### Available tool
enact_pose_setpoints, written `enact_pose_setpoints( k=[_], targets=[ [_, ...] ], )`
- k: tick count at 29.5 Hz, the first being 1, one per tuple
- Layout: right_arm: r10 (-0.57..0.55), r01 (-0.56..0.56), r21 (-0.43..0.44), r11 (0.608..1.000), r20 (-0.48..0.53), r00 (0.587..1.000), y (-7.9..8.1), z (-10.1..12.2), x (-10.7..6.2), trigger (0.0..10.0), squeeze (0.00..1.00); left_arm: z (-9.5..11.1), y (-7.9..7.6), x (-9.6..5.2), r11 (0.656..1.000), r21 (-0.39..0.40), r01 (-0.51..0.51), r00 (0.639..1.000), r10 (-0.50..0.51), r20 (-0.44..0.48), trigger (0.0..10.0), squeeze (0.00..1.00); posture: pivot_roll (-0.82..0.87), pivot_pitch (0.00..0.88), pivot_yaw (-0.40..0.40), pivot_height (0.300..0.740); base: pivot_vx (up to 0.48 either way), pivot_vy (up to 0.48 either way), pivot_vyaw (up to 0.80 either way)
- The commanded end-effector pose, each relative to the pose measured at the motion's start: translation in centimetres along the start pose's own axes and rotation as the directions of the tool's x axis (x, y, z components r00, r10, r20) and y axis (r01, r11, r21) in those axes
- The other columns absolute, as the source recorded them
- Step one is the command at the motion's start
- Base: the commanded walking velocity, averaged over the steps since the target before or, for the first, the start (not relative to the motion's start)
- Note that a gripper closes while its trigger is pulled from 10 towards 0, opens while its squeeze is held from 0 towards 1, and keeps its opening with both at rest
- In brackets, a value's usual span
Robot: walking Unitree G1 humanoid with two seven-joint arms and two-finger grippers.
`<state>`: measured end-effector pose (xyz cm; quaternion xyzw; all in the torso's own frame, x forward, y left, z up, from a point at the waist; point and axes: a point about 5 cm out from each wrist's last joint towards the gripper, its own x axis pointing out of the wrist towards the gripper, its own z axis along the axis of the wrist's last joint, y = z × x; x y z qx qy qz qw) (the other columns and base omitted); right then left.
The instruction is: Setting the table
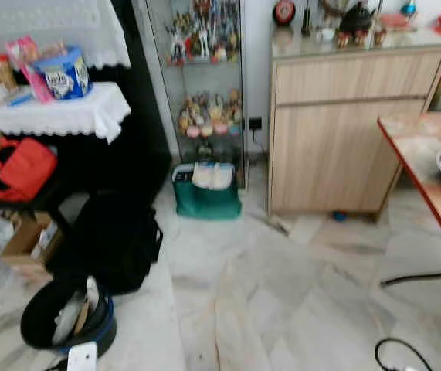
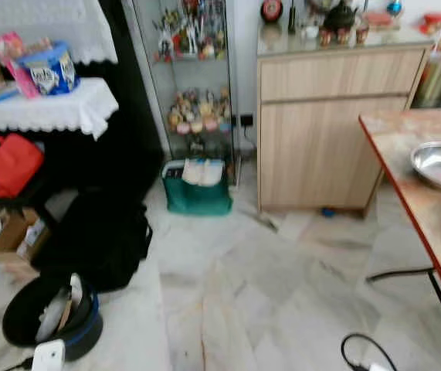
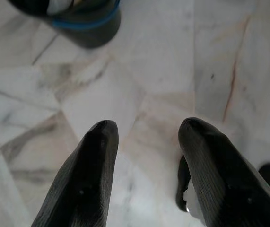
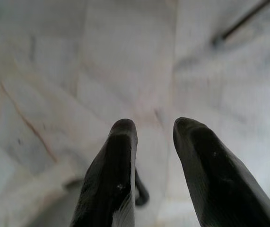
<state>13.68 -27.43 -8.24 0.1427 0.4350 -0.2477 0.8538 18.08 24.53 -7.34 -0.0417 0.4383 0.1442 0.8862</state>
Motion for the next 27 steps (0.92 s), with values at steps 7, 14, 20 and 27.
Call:
enact_pose_setpoints(
  k=[7, 14, 20, 27],
  targets=[
    [0.034, -0.034, 0.009, 0.999, -0.003, 0.999, 1.43, -0.18, 0.12, 10.0, 0.0, 0.22, 1.58, -0.09, 0.999, -0.002, -0.046, 0.999, 0.046, 0.0, 10.0, 0.0, 0.02, 0.037, 0.073, 0.74, 0.374, 0.0, 0.0],
    [0.033, -0.032, 0.002, 0.999, -0.012, 0.999, 1.32, -0.33, 0.09, 10.0, 0.0, 0.09, 1.65, -0.12, 0.999, 0.002, -0.051, 0.999, 0.051, -0.003, 10.0, 0.0, 0.02, 0.042, 0.077, 0.74, 0.372, 0.0, 0.0],
    [0.024, -0.024, 0.005, 1.0, -0.012, 1.0, 1.04, -0.37, 0.06, 10.0, 0.0, -0.1, 1.57, -0.14, 0.999, 0.012, -0.048, 0.999, 0.048, -0.009, 10.0, 0.0, 0.0, 0.047, 0.081, 0.74, 0.371, 0.0, 0.0],
    [0.017, -0.017, 0.001, 1.0, -0.014, 1.0, 0.82, -0.32, 0.05, 10.0, 0.0, -0.07, 1.46, -0.13, 0.999, 0.031, -0.045, 0.999, 0.045, -0.005, 10.0, 0.0, -0.01, 0.058, 0.076, 0.74, 0.096, 0.0, 0.0]
  ],
)
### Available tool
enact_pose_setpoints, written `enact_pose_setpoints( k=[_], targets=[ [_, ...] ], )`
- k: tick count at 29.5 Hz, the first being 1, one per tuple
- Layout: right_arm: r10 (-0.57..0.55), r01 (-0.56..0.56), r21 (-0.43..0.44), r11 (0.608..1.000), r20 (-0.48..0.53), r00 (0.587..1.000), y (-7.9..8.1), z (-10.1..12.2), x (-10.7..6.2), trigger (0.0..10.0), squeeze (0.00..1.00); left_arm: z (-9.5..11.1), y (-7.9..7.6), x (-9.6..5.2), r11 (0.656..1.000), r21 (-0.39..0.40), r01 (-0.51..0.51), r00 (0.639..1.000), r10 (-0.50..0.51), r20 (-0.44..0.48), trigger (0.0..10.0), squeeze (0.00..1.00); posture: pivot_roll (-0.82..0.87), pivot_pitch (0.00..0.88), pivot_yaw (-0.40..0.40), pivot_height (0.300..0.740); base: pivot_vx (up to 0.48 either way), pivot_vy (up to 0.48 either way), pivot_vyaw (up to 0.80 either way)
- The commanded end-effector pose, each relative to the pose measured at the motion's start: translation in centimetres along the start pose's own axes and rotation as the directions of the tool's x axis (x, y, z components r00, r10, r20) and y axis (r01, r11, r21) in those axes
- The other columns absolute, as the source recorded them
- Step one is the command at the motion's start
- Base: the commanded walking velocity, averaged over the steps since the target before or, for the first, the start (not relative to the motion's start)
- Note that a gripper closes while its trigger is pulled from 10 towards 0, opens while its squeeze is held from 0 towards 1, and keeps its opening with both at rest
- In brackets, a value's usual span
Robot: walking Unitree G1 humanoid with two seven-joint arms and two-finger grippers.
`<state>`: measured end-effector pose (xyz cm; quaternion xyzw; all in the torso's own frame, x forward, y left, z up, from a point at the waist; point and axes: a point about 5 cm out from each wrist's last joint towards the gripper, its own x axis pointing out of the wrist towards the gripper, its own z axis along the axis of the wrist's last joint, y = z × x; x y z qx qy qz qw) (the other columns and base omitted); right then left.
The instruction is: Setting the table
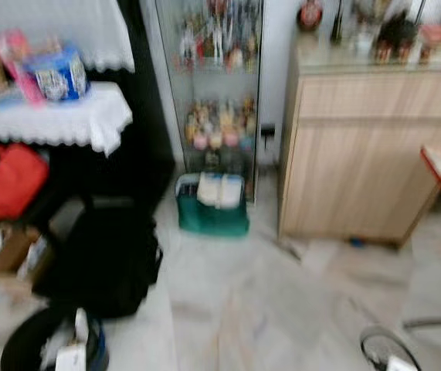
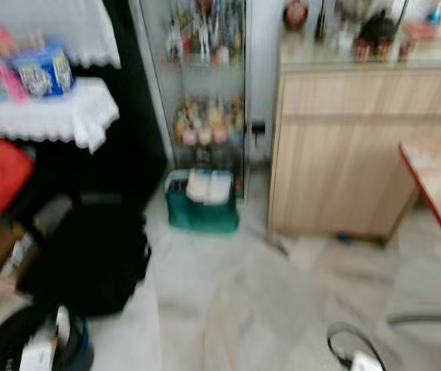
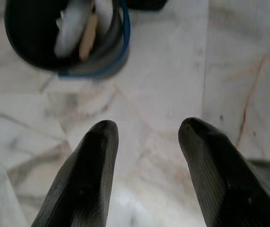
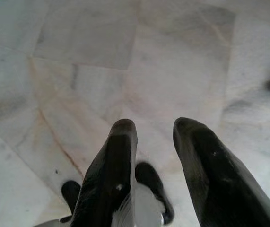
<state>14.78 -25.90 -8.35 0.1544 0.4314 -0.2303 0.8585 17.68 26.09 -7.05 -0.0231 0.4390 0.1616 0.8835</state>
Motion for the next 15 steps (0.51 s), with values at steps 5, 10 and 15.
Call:
enact_pose_setpoints(
  k=[5, 10, 15],
  targets=[
    [-0.03, 0.03, -0.01, 0.999, -0.015, 0.999, -1.16, -0.22, -0.17, 10.0, 0.0, -0.26, -0.29, -0.03, 1.0, 0.007, 0.006, 1.0, -0.006, -0.007, 10.0, 0.0, -0.02, 0.064, 0.071, 0.74, 0.0, 0.0, 0.0],
    [-0.031, 0.031, 0.001, 1.0, -0.005, 1.0, -1.14, -0.14, -0.17, 10.0, 0.0, -0.25, -0.3, -0.02, 1.0, 0.008, 0.006, 1.0, -0.006, -0.007, 10.0, 0.0, -0.02, 0.064, 0.071, 0.74, 0.0, 0.0, 0.0],
    [-0.035, 0.035, -0.012, 0.999, -0.014, 0.999, -1.23, -0.21, -0.18, 10.0, 0.0, -0.32, -0.28, -0.03, 1.0, 0.009, 0.004, 1.0, -0.004, -0.01, 10.0, 0.0, -0.02, 0.064, 0.066, 0.74, 0.0, 0.0, 0.0]
  ],
)
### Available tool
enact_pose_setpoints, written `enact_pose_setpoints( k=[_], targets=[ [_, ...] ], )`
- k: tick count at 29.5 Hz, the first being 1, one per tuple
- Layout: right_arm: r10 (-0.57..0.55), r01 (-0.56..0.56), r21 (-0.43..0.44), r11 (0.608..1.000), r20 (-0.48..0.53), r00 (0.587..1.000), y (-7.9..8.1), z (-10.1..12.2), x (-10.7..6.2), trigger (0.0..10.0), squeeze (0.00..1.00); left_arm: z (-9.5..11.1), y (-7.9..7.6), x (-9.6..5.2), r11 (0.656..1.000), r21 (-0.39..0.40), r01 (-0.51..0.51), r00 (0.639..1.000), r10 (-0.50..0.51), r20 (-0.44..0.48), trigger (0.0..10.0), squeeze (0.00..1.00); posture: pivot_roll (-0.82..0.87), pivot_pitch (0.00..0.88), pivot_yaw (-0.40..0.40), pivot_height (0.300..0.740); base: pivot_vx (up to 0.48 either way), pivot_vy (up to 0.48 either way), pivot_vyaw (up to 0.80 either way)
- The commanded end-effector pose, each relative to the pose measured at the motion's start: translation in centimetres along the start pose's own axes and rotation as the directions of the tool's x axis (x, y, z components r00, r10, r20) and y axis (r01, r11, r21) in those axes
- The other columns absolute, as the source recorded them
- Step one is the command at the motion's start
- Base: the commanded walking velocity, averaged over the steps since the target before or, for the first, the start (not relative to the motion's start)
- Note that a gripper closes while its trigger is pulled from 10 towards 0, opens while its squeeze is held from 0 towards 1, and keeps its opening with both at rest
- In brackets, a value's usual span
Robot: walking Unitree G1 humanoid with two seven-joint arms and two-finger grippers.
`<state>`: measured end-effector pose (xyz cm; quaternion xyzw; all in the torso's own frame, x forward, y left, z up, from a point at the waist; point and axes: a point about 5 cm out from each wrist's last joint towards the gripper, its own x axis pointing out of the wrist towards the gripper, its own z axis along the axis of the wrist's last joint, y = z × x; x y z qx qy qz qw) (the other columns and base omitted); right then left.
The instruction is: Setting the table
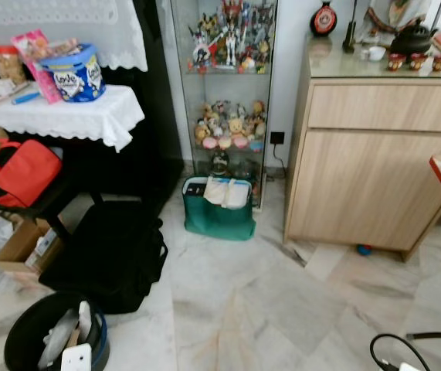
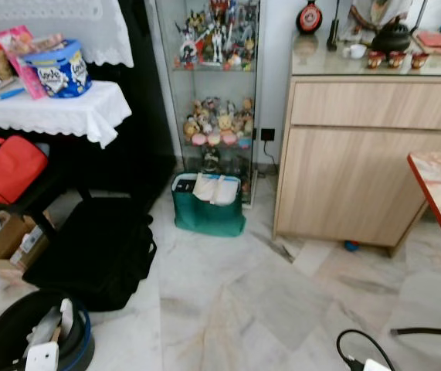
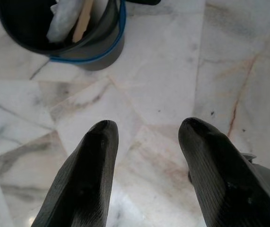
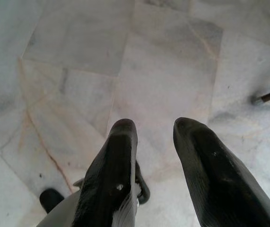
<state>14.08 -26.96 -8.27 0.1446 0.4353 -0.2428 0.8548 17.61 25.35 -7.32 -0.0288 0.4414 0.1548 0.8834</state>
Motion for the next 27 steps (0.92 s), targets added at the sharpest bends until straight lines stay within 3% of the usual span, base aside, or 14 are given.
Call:
enact_pose_setpoints(
  k=[1, 10, 27],
  targets=[
    [-0.002, 0.002, -0.007, 1.0, -0.014, 1.0, 0.01, -0.29, -0.03, 10.0, 0.0, 0.03, 0.44, -0.01, 1.0, 0.011, -0.013, 1.0, 0.013, -0.003, 10.0, 0.0, -0.02, 0.064, 0.067, 0.74, 0.0, 0.0, 0.0],
    [-0.013, 0.012, -0.008, 1.0, -0.021, 1.0, -0.02, -0.56, -0.07, 10.0, 0.0, -0.09, 0.6, -0.05, 1.0, 0.025, -0.007, 1.0, 0.007, -0.008, 10.0, 0.0, -0.03, 0.048, 0.076, 0.74, 0.0, 0.0, 0.0],
    [-0.012, 0.012, -0.018, 1.0, -0.035, 0.999, 0.05, -0.45, -0.02, 10.0, 0.0, 0.14, 0.44, 0.0, 1.0, 0.026, -0.002, 1.0, 0.002, -0.002, 10.0, 0.0, -0.01, 0.048, 0.076, 0.74, 0.0, 0.0, -0.73]
  ],
)
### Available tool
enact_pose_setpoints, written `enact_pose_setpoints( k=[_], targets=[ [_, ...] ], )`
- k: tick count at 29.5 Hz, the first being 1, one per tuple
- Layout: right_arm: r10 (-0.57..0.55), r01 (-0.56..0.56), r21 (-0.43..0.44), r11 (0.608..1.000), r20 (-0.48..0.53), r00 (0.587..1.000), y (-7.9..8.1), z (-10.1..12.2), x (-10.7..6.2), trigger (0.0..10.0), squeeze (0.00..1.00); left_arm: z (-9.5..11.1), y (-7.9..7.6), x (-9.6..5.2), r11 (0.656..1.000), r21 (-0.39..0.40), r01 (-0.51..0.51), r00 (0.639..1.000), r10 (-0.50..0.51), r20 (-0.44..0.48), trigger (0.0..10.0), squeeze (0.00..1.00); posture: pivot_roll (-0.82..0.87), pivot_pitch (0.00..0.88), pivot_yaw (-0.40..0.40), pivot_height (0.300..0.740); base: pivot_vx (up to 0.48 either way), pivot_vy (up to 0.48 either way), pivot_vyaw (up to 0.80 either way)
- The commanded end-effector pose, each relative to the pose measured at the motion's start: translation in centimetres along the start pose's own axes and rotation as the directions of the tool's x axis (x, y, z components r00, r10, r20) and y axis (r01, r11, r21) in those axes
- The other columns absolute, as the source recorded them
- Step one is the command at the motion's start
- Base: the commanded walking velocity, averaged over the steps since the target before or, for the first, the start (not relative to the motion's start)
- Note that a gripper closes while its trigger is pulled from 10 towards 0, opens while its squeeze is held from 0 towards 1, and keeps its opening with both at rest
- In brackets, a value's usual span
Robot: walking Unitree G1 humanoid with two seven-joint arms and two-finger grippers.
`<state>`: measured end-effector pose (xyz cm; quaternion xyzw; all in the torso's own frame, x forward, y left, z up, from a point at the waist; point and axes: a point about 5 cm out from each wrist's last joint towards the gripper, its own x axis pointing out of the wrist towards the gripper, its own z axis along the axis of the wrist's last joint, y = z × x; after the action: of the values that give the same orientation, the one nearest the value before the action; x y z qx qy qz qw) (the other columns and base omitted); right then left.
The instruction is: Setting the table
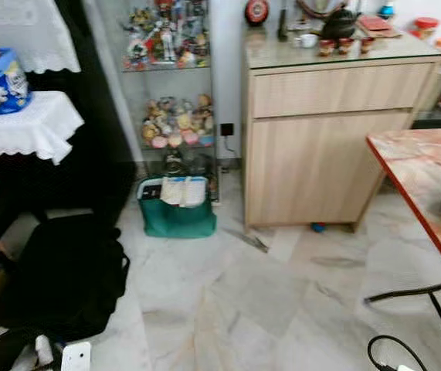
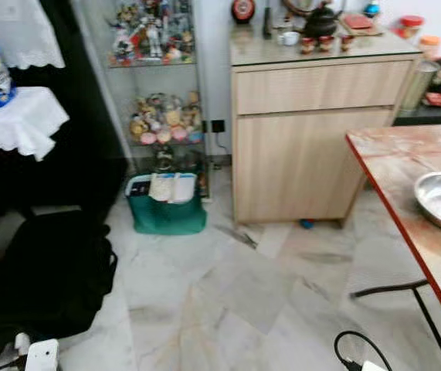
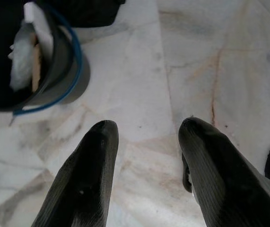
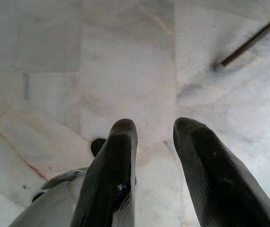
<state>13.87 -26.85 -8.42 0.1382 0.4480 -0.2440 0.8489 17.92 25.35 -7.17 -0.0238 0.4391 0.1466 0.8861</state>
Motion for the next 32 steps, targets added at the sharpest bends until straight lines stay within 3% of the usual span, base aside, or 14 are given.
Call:
enact_pose_setpoints(
  k=[1, 8, 18, 23, 32],
  targets=[
    [0.002, -0.002, -0.003, 1.0, -0.012, 1.0, 0.08, -0.17, 0.0, 10.0, 0.0, -0.2, 0.52, -0.06, 1.0, 0.011, -0.013, 1.0, 0.013, -0.009, 10.0, 0.0, -0.01, 0.048, 0.076, 0.74, 0.0, 0.0, -0.76],
    [0.003, -0.003, -0.013, 1.0, -0.014, 1.0, 0.08, -0.06, 0.02, 10.0, 0.0, -0.13, 0.46, -0.05, 1.0, -0.014, -0.018, 1.0, 0.018, 0.0, 10.0, 0.0, 0.0, 0.055, 0.072, 0.74, 0.0, 0.0, -0.76],
    [0.004, -0.004, -0.016, 1.0, -0.014, 1.0, 0.04, -0.03, 0.02, 10.0, 0.0, -0.04, 0.39, -0.04, 1.0, 0.023, -0.007, 1.0, 0.007, 0.0, 10.0, 0.0, -0.01, 0.056, 0.07, 0.74, 0.0, 0.0, -0.75],
    [0.004, -0.004, -0.017, 1.0, -0.015, 1.0, 0.05, -0.01, 0.02, 10.0, 0.0, -0.02, 0.38, -0.03, 1.0, 0.028, -0.007, 1.0, 0.007, -0.002, 10.0, 0.0, -0.01, 0.057, 0.07, 0.74, 0.0, -0.451, -0.75],
    [0.006, -0.006, -0.016, 1.0, -0.014, 1.0, 0.1, 0.01, 0.03, 10.0, 0.0, 0.0, 0.38, -0.03, 1.0, 0.02, -0.01, 1.0, 0.01, 0.0, 10.0, 0.0, 0.0, 0.054, 0.071, 0.74, 0.0, 0.0, -0.75]
  ],
)
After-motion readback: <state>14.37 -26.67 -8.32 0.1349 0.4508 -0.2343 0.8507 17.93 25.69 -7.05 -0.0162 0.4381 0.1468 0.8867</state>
